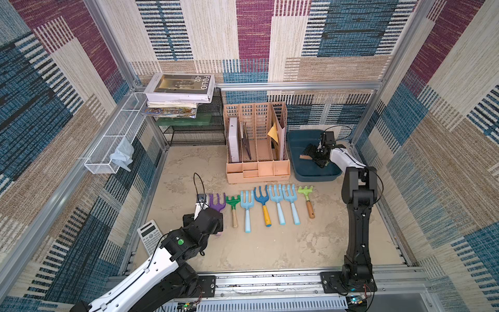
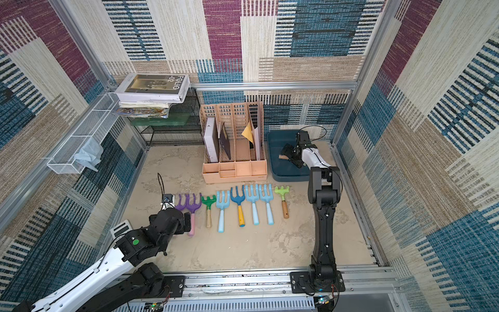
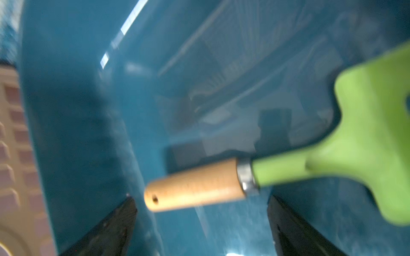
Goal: Take the hand rake out of the storage box
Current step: Adjust the rake in the storage box.
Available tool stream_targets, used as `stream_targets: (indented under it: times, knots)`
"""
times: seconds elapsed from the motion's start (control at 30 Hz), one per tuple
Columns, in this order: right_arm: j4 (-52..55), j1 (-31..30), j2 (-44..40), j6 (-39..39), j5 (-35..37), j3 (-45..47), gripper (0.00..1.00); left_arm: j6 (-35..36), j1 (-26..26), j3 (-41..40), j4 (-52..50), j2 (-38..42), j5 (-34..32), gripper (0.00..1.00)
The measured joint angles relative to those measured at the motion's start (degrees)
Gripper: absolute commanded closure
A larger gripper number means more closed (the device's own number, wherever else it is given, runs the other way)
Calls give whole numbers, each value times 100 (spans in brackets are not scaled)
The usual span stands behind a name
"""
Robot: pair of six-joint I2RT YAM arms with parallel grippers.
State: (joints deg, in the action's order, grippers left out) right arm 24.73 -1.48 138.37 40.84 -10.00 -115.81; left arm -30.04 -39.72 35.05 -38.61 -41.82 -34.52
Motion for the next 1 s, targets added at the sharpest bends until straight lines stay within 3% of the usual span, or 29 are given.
stream_targets:
  times: [0.2,0.27,0.5,0.77,0.9,1.0]
  knots:
    - [234,7,415,20,267,-669,4,0,0,0,-2,-20,-11,1]
    - [400,-4,531,-85,400,-883,0,0,0,0,-2,-22,-13,1]
    - [909,-2,813,-599,813,-1381,36,0,0,0,-2,-26,-13,1]
    - [1060,2,793,-1067,831,-1300,46,0,7,0,-2,-20,-15,1]
    - [927,-63,457,-1320,785,-695,56,-2,11,0,-2,-11,-15,1]
    - [852,-79,151,-1499,686,-190,58,-2,11,0,-2,-11,-15,1]
